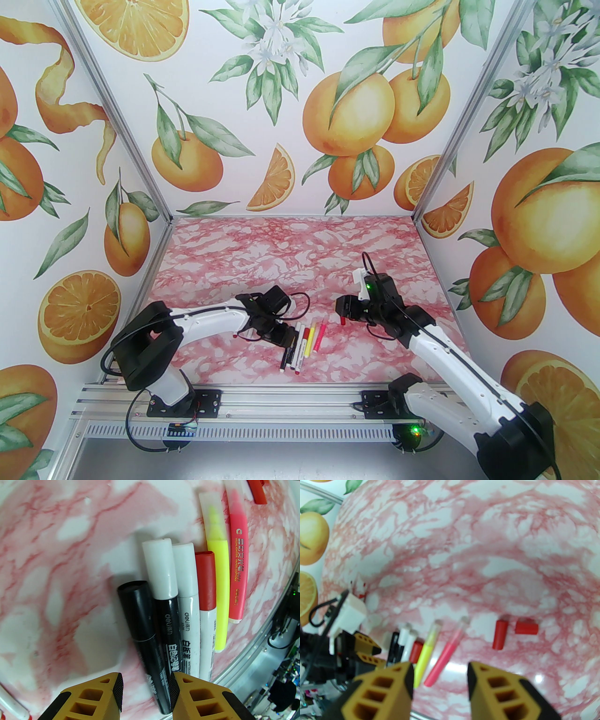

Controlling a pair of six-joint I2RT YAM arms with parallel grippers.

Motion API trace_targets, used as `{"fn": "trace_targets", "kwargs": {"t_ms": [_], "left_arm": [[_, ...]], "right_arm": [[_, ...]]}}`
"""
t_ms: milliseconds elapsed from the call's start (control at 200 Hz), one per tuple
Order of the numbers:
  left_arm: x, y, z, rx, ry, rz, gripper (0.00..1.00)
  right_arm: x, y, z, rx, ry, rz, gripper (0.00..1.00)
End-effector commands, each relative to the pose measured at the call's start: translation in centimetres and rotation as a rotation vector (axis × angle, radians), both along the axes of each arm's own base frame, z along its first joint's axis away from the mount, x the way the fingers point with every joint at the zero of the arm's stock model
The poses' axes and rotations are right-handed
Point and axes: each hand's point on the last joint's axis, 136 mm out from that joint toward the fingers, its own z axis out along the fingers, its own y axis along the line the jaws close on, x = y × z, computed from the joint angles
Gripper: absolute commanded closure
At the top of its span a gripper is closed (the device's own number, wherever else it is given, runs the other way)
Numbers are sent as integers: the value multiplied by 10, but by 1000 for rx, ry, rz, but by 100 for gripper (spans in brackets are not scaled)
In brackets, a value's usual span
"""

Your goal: Open the pen caps

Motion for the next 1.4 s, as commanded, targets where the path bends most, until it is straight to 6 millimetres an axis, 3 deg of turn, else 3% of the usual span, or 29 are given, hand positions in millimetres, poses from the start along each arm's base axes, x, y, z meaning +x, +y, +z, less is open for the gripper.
{"fn": "trace_targets", "kwargs": {"t_ms": [0,640,1076,1261,1396], "left_arm": [[10,-8,5,1,-23,42,60],[4,-3,-11,98,-14,22,64],[5,33,-18,298,-85,-17,74],[11,27,-9,260,-120,-24,82],[19,2,21,57,-116,-18,84]], "right_arm": [[4,-3,10,-18,-33,-10,56],[3,-8,9,-45,-34,-22,57],[4,-8,13,-34,-43,-35,57],[4,-6,15,-13,-48,-36,59],[3,7,18,78,-45,-19,59]]}}
